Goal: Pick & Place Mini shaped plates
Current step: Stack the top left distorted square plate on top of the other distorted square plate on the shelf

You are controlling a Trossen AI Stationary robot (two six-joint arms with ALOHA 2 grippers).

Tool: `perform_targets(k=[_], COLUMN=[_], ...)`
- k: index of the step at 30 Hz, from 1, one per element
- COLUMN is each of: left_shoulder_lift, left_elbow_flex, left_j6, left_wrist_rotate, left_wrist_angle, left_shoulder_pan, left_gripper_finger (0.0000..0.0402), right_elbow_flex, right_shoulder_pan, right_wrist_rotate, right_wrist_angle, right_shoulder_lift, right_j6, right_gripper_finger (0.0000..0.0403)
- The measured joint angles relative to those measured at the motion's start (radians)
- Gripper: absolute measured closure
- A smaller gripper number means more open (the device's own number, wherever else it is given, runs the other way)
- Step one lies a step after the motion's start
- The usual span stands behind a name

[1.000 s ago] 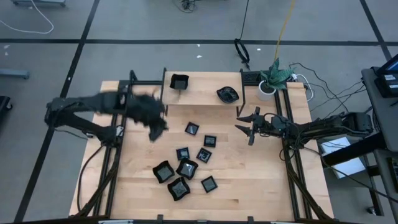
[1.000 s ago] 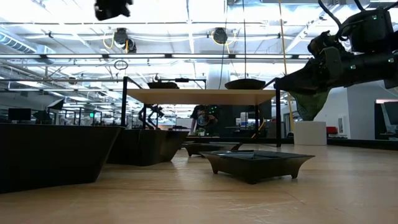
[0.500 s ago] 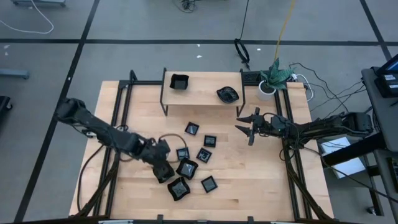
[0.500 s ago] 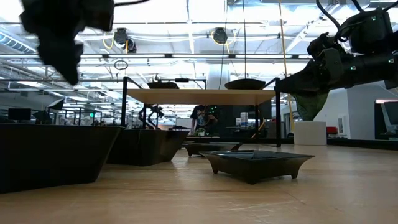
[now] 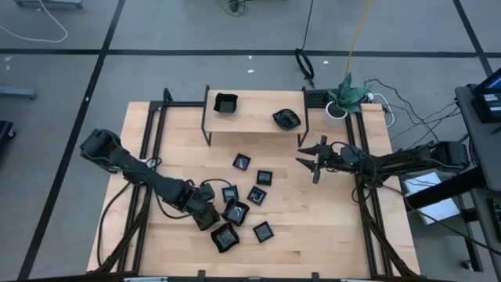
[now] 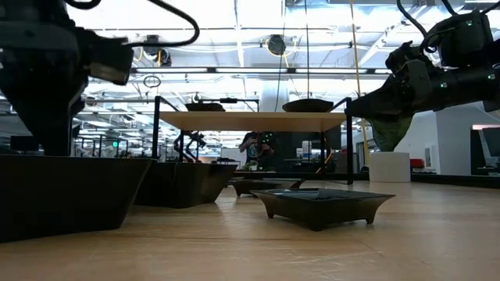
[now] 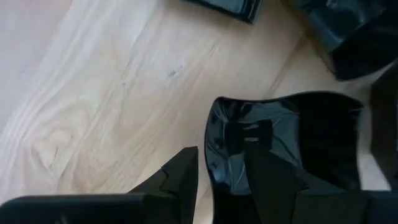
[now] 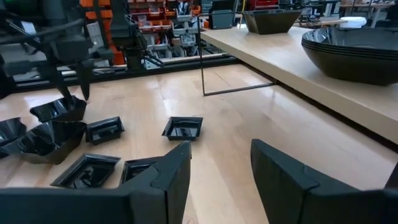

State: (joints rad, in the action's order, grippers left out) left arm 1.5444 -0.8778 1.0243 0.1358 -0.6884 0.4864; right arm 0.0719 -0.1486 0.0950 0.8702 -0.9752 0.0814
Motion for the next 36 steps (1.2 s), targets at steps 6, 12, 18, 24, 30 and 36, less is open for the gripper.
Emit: perform_targets(k=[6, 12, 18, 24, 30, 36], left_shoulder_lift=[0.027, 0.067, 0.072, 0.065, 0.064, 0.042], left_elbow_flex=[0.000, 0.000, 0.000, 0.000, -0.001, -0.001], left_j6=[0.002, -0.004, -0.018, -0.025, -0.031, -0.035], left_wrist_rotate=[0.007, -0.011, -0.024, -0.031, -0.035, -0.086], left_wrist_angle=[0.002, 0.002, 0.004, 0.001, 0.004, 0.002], left_shoulder_pan=[0.000, 0.000, 0.000, 0.000, -0.001, -0.002], left_gripper_finger=[0.0270, 0.0270, 0.0271, 0.0317, 0.0394, 0.0397], right_elbow_flex=[0.000, 0.000, 0.000, 0.000, 0.000, 0.000], right_shoulder_pan=[0.001, 0.016, 0.035, 0.035, 0.035, 0.035], right_wrist_rotate=[-0.052, -0.048, -0.047, -0.045, -0.044, -0.044], right_wrist_angle=[0.000, -0.008, -0.007, -0.007, -0.008, -0.008], right_shoulder_lift=[0.000, 0.000, 0.000, 0.000, 0.000, 0.000], right_j6=[0.005, 0.012, 0.011, 0.011, 0.011, 0.011], right_gripper_finger=[0.0245, 0.0245, 0.0245, 0.0245, 0.0245, 0.0245])
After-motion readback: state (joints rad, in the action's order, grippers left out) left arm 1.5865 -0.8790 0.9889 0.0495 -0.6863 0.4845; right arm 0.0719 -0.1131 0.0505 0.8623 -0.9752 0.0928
